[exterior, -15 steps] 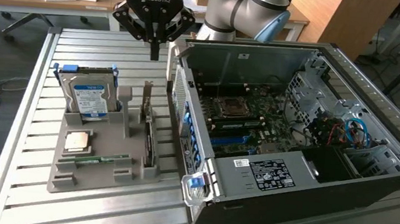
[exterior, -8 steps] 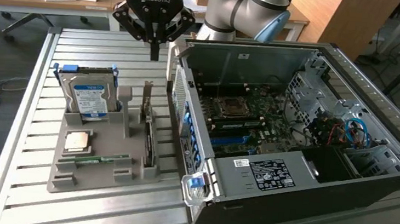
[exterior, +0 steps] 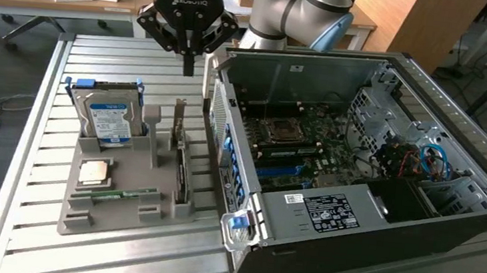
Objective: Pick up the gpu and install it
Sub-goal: 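Reach for the gpu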
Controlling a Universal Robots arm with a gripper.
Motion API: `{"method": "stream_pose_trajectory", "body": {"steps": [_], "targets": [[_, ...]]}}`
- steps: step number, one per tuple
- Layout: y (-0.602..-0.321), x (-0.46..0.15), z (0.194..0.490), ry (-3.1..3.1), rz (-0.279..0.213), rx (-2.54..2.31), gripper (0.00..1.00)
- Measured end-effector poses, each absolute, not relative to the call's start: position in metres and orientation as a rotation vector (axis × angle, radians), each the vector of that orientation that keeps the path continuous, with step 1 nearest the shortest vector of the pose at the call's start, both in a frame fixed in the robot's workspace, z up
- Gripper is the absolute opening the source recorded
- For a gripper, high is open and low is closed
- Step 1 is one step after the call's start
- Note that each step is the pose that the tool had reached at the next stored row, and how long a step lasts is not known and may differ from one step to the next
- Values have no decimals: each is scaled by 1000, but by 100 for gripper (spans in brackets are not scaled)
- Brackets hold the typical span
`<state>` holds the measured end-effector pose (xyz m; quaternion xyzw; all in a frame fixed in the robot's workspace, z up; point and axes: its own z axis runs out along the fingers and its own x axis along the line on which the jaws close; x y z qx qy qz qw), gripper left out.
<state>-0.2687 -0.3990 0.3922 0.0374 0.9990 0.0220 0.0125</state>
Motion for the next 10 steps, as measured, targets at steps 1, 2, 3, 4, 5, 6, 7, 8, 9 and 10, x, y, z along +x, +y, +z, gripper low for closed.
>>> {"method": "stream_pose_trajectory", "body": {"steps": [1,2,3,4,5,6,7,8,9,10], "targets": [[-400,-269,392,3114,68,117,11],[-402,-269,392,3114,68,117,11],[-403,-269,392,3114,68,117,11],[-405,-269,392,3114,68,117,11],[-407,-269,392,3114,68,117,11],[-408,-269,392,3114,68,117,11],[-410,-269,392,3114,68,117,11],[-411,-269,392,3114,68,117,11],[-413,-269,392,3114,68,117,11],[-415,-269,392,3114,68,117,11]]}}
